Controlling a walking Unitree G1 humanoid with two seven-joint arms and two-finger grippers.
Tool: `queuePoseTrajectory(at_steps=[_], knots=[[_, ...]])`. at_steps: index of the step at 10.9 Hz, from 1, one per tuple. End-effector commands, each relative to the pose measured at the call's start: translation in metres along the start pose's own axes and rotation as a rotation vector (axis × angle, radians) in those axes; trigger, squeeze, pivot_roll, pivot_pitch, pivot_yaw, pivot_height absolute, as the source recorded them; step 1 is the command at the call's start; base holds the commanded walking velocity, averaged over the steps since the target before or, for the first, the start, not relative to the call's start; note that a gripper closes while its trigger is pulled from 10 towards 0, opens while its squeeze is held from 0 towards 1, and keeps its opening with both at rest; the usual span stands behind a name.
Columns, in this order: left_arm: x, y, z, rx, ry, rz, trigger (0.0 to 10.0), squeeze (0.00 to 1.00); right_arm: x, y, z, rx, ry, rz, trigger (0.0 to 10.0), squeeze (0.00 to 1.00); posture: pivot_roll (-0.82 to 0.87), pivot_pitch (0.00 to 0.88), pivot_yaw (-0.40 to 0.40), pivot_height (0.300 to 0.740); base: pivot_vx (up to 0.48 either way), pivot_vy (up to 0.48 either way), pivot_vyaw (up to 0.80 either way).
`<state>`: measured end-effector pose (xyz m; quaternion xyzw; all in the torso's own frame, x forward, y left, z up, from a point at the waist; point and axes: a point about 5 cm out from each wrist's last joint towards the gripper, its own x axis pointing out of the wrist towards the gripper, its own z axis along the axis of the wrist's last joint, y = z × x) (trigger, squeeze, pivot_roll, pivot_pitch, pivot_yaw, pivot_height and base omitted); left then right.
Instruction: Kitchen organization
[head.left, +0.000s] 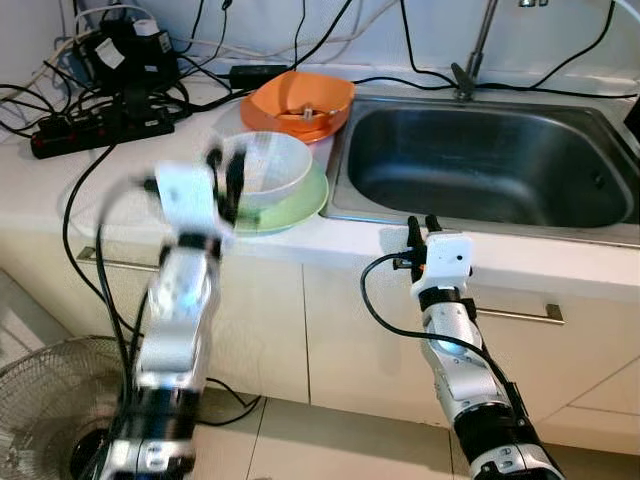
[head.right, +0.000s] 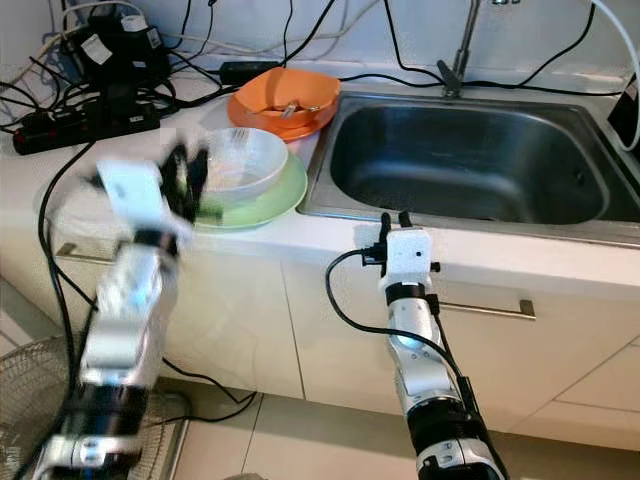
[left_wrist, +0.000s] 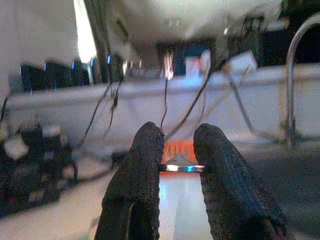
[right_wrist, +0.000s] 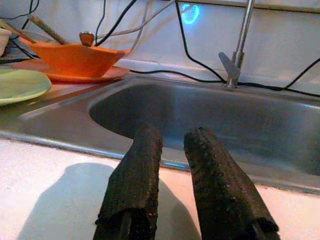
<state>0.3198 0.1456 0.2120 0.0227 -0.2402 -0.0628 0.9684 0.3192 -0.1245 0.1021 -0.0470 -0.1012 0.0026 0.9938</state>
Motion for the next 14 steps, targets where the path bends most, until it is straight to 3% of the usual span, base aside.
queuePoseTrajectory(at_steps=[1, 2, 3, 6, 7, 8, 9, 10, 11, 13, 14], knots=[[0.007, -0.005, 0.016, -0.002, -0.058, -0.016, 0.0, 0.0, 0.001, 0.003, 0.0, -0.001, -0.001, 0.005, 10.0, 0.0, 0.09, 0.0, 0.053, 0.74, 0.0, 0.0, 0.0], [0.011, -0.007, 0.023, -0.012, -0.085, -0.032, 0.7, 0.0, 0.002, 0.004, 0.0, 0.0, -0.003, 0.006, 10.0, 0.0, 0.09, 0.0, 0.054, 0.74, 0.0, 0.0, 0.0], [0.015, -0.018, 0.032, -0.051, -0.107, -0.088, 10.0, 0.0, 0.002, 0.004, 0.0, 0.0, -0.004, 0.007, 10.0, 0.0, 0.09, 0.0, 0.056, 0.74, 0.0, 0.0, 0.0], [0.012, -0.064, 0.027, -0.186, -0.039, -0.324, 10.0, 0.0, 0.005, 0.003, 0.001, -0.002, -0.01, 0.002, 10.0, 0.01, 0.09, 0.0, 0.063, 0.74, 0.0, 0.0, 0.0], [0.01, -0.073, 0.025, -0.208, -0.022, -0.374, 10.0, 0.0, 0.006, 0.003, 0.002, -0.001, -0.013, 0.0, 10.0, 1.0, 0.09, 0.0, 0.066, 0.74, 0.0, 0.0, 0.0], [0.008, -0.082, 0.023, -0.215, -0.002, -0.431, 10.0, 0.0, 0.008, 0.003, 0.004, -0.008, -0.024, 0.0, 10.0, 1.0, 0.09, 0.0, 0.07, 0.74, 0.0, 0.0, 0.0], [0.006, -0.087, 0.019, -0.237, 0.018, -0.459, 10.0, 0.0, 0.012, 0.001, 0.01, -0.07, -0.06, 0.01, 10.0, 0.0, 0.08, 0.0, 0.073, 0.74, 0.0, 0.0, 0.0], [0.005, -0.089, 0.017, -0.243, 0.028, -0.463, 10.0, 0.0, 0.016, -0.002, 0.014, -0.092, -0.079, 0.008, 10.0, 0.0, 0.08, 0.0, 0.075, 0.74, 0.0, 0.0, 0.0], [0.004, -0.089, 0.015, -0.245, 0.039, -0.466, 10.0, 0.0, 0.019, -0.005, 0.018, -0.094, -0.095, 0.0, 10.0, 1.0, 0.08, 0.0, 0.076, 0.74, 0.0, 0.0, 0.0], [0.002, -0.089, 0.013, -0.248, 0.057, -0.476, 10.0, 0.0, 0.022, -0.007, 0.023, -0.142, -0.127, -0.002, 10.0, 1.0, 0.08, 0.0, 0.078, 0.74, 0.0, 0.0, 0.0], [0.001, -0.089, 0.011, -0.246, 0.066, -0.479, 10.0, 0.0, 0.023, -0.006, 0.027, -0.156, -0.142, 0.001, 10.0, 0.0, 0.08, 0.0, 0.081, 0.74, 0.0, 0.0, 0.0]])
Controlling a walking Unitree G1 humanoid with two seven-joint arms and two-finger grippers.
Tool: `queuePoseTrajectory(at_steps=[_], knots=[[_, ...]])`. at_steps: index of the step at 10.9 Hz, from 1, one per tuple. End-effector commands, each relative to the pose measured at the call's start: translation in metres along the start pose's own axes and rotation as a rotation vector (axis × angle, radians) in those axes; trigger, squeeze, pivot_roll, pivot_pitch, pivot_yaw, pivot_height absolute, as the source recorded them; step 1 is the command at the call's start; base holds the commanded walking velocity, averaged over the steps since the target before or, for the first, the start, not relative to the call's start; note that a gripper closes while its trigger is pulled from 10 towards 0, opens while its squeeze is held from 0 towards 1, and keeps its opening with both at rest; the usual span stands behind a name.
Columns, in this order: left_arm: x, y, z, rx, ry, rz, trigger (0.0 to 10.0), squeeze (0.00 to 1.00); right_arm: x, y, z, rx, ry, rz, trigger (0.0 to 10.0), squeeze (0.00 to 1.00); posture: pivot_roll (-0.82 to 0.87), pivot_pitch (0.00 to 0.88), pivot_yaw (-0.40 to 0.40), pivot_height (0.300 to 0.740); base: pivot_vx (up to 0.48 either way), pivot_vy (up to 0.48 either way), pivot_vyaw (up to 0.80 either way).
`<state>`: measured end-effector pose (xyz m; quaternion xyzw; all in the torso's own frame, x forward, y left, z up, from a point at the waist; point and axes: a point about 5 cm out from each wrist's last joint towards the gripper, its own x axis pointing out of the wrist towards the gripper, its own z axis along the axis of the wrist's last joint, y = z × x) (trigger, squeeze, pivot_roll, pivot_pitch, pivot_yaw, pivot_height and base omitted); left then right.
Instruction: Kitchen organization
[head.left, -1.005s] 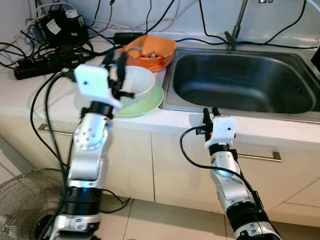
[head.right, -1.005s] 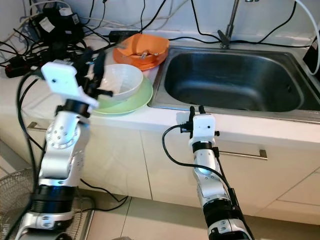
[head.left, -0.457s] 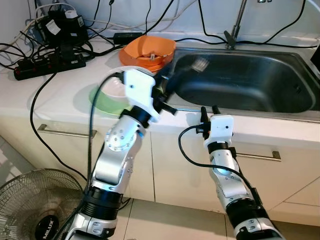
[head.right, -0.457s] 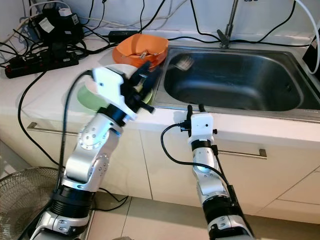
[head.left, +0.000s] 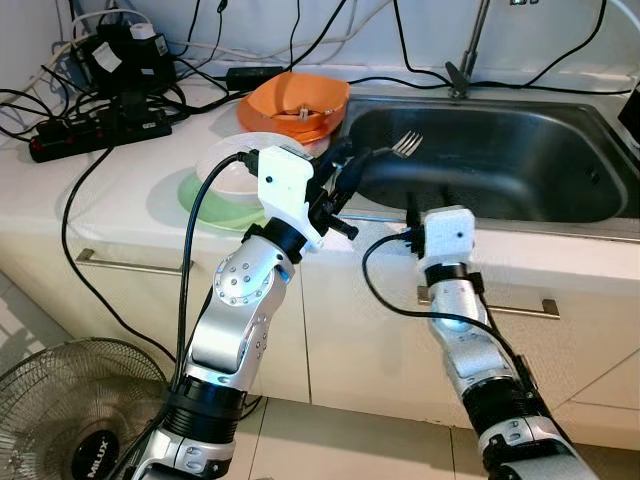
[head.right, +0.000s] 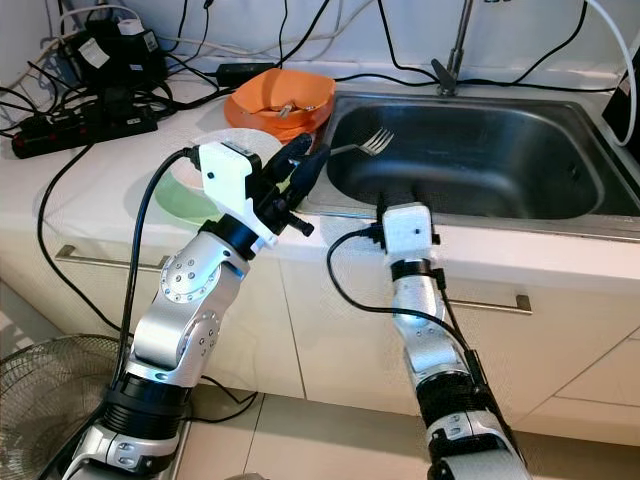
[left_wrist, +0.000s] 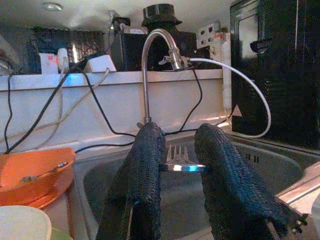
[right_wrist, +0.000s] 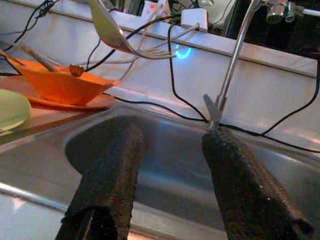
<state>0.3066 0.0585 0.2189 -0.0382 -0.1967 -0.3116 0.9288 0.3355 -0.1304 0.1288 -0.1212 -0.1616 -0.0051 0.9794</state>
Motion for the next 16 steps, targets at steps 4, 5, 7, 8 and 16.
queuePoseTrajectory(at_steps=[4, 5, 7, 8, 16], knots=[[-0.003, -0.004, -0.009, -0.011, 0.048, -0.027, 10.0, 0.0, 0.006, 0.024, 0.025, 0.032, -0.108, 0.111, 10.0, 0.0, 0.08, 0.0, 0.084, 0.74, 0.0, 0.0, 0.0], [-0.003, -0.004, -0.01, -0.013, 0.054, -0.036, 10.0, 0.0, 0.006, 0.028, 0.03, 0.041, -0.126, 0.118, 10.0, 0.0, 0.08, 0.0, 0.084, 0.74, 0.0, 0.0, 0.0], [-0.003, -0.005, -0.012, -0.019, 0.065, -0.048, 10.0, 0.0, 0.006, 0.036, 0.037, 0.047, -0.154, 0.14, 10.0, 0.0, 0.08, 0.0, 0.087, 0.74, 0.0, 0.0, 0.0], [-0.003, -0.005, -0.012, -0.019, 0.065, -0.048, 10.0, 0.0, 0.006, 0.036, 0.037, 0.047, -0.154, 0.14, 10.0, 0.0, 0.08, 0.0, 0.087, 0.74, 0.0, 0.0, 0.0], [-0.01, -0.016, -0.022, -0.021, 0.141, -0.149, 10.0, 0.0, 0.01, 0.034, 0.035, 0.036, -0.121, 0.106, 10.0, 0.0, 0.08, 0.0, 0.092, 0.74, 0.0, 0.0, 0.0]])
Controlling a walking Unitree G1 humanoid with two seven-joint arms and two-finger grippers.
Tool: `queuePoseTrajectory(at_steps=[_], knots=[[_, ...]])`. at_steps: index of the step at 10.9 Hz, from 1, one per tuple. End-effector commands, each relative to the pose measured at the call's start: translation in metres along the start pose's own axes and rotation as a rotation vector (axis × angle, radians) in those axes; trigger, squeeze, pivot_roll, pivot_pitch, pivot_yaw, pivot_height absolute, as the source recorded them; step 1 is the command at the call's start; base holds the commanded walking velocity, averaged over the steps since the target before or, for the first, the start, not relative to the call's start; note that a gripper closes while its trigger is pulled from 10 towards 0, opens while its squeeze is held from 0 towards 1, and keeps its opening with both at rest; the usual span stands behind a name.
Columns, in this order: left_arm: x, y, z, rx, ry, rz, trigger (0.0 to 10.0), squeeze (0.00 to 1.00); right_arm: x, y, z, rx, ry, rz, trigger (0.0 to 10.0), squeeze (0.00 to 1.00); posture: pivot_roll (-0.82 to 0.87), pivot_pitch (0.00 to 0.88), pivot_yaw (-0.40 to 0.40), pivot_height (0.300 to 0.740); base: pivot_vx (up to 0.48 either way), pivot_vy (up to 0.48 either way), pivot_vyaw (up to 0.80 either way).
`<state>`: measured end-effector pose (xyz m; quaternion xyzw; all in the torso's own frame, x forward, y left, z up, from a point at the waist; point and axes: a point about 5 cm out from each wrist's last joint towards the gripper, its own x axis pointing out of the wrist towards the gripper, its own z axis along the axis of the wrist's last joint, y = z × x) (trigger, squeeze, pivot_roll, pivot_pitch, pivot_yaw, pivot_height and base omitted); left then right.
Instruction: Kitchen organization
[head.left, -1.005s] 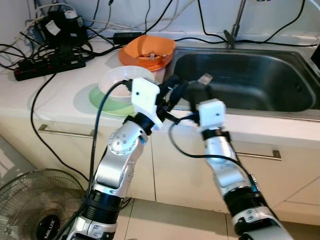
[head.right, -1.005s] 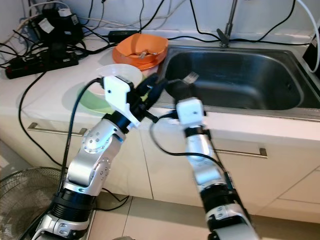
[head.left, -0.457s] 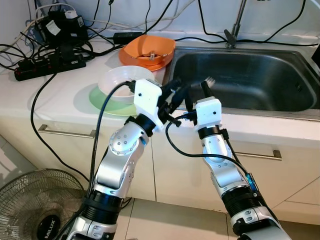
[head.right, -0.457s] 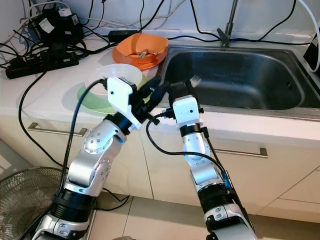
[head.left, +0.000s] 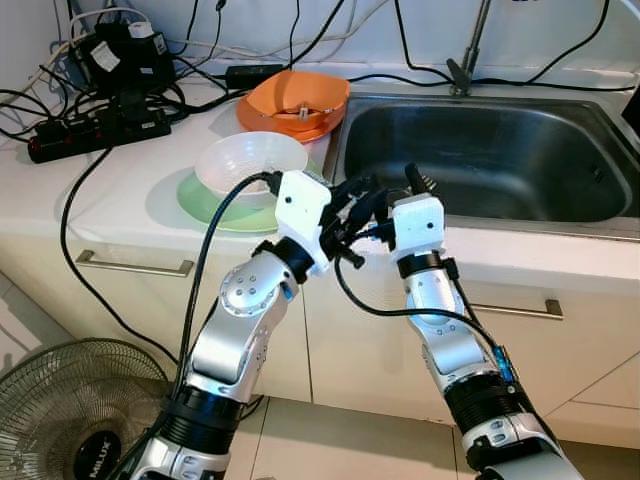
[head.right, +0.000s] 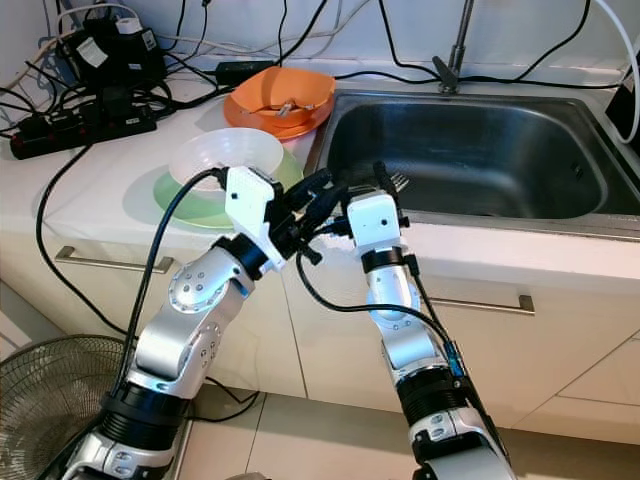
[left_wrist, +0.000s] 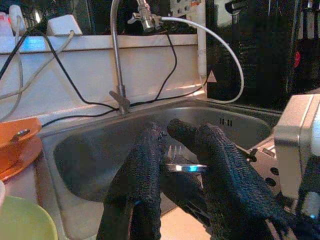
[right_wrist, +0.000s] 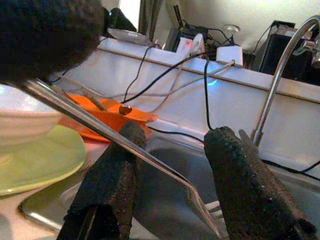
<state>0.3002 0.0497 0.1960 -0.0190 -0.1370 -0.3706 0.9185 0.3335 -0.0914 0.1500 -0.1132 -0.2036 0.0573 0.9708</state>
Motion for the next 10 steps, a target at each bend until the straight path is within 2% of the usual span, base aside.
queuePoseTrajectory(at_steps=[1, 2, 9, 10], knots=[[-0.0002, -0.0041, -0.0015, 0.007, 0.017, -0.031, 10.0, 0.0, 0.0039, -0.0001, 0.0012, -0.009, 0.008, -0.013, 4.4, 0.0, 0.08, 0.0, 0.091, 0.74, 0.0, 0.0, 0.0], [0.0001, -0.0039, -0.0013, 0.008, 0.017, -0.031, 10.0, 0.0, 0.0036, 0.0005, 0.0009, -0.003, 0.008, -0.01, 0.0, 0.0, 0.08, 0.0, 0.092, 0.74, 0.0, 0.0, 0.0], [-0.0005, -0.0026, -0.0029, 0.022, 0.022, -0.016, 10.0, 0.0, 0.0021, 0.0011, 0.0007, 0.0, 0.013, -0.008, 0.0, 0.0, 0.08, 0.0, 0.088, 0.74, 0.0, 0.0, 0.0], [-0.0004, -0.0017, -0.0023, 0.033, 0.016, -0.01, 10.0, 0.46, 0.0022, 0.001, 0.0006, -0.001, 0.015, -0.009, 0.0, 0.0, 0.08, 0.0, 0.088, 0.74, 0.0, 0.0, 0.0]])
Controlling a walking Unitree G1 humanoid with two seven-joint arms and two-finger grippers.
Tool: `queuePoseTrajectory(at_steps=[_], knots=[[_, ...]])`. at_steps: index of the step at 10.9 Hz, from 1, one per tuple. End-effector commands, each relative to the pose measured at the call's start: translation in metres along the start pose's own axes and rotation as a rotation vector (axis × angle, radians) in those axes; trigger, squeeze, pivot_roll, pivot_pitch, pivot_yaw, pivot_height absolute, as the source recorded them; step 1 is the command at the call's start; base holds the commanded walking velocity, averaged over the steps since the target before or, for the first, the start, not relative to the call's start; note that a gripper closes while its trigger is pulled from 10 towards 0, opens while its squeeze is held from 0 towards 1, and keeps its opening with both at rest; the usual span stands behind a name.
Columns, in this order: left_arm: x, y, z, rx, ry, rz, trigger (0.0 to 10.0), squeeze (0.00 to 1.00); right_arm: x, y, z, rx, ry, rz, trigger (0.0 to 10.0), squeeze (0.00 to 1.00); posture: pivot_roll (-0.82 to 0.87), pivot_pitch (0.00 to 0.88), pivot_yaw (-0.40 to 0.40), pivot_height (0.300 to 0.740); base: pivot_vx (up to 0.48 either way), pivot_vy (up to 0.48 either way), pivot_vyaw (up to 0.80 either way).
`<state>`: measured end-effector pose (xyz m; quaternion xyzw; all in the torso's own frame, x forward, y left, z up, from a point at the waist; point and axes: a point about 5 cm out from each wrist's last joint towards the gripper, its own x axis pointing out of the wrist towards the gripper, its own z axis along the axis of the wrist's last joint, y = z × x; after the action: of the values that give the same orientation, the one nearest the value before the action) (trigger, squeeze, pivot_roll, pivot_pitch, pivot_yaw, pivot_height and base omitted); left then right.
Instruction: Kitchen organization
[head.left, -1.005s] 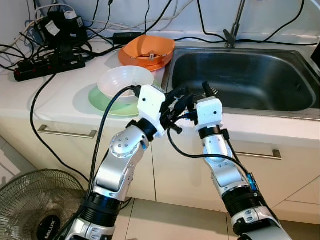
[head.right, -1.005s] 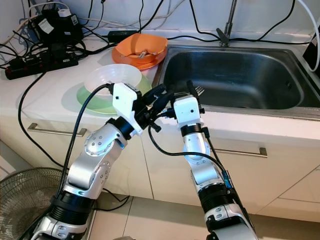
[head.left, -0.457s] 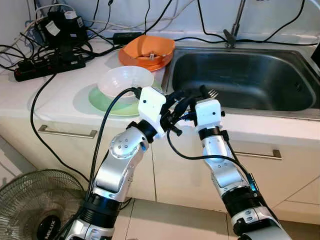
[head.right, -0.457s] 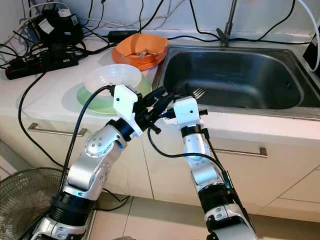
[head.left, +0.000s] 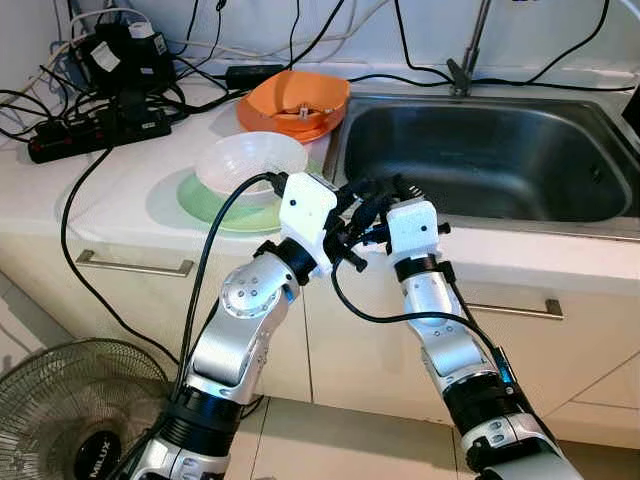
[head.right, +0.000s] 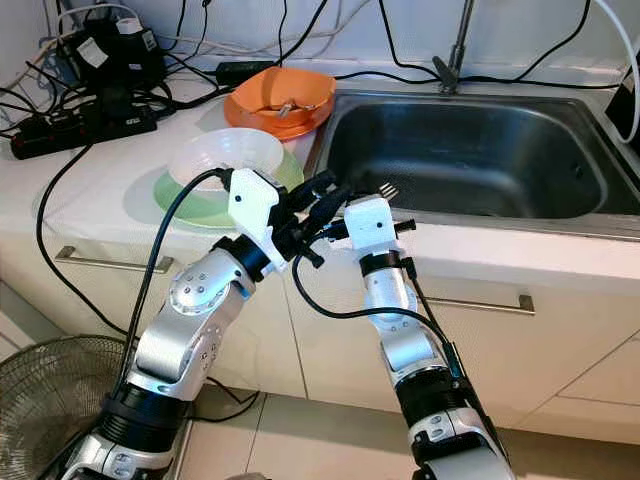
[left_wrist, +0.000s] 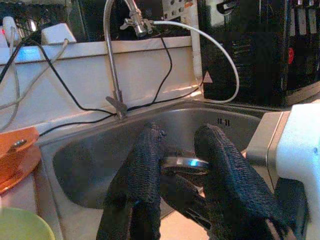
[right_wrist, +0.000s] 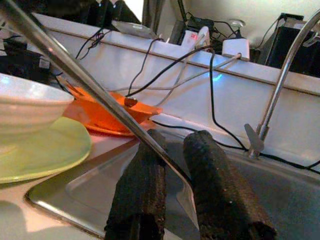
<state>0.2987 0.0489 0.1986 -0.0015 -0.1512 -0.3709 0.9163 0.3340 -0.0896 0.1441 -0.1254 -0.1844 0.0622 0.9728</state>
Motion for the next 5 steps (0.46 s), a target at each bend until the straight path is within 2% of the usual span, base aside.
queuePoseTrajectory(at_steps=[1, 5], knots=[[-0.0007, 0.0018, -0.0048, -0.004, 0.025, 0.013, 10.0, 1.0, 0.0036, -0.0028, 0.0054, 0.017, -0.021, -0.028, 0.0, 0.0, 0.08, 0.0, 0.087, 0.74, 0.0, 0.0, 0.0], [0.0002, 0.0095, 0.0009, -0.066, -0.023, 0.071, 10.0, 1.0, 0.0036, -0.0049, 0.0038, 0.012, -0.016, -0.036, 0.0, 0.0, 0.08, 0.0, 0.084, 0.74, 0.0, 0.0, 0.0]])
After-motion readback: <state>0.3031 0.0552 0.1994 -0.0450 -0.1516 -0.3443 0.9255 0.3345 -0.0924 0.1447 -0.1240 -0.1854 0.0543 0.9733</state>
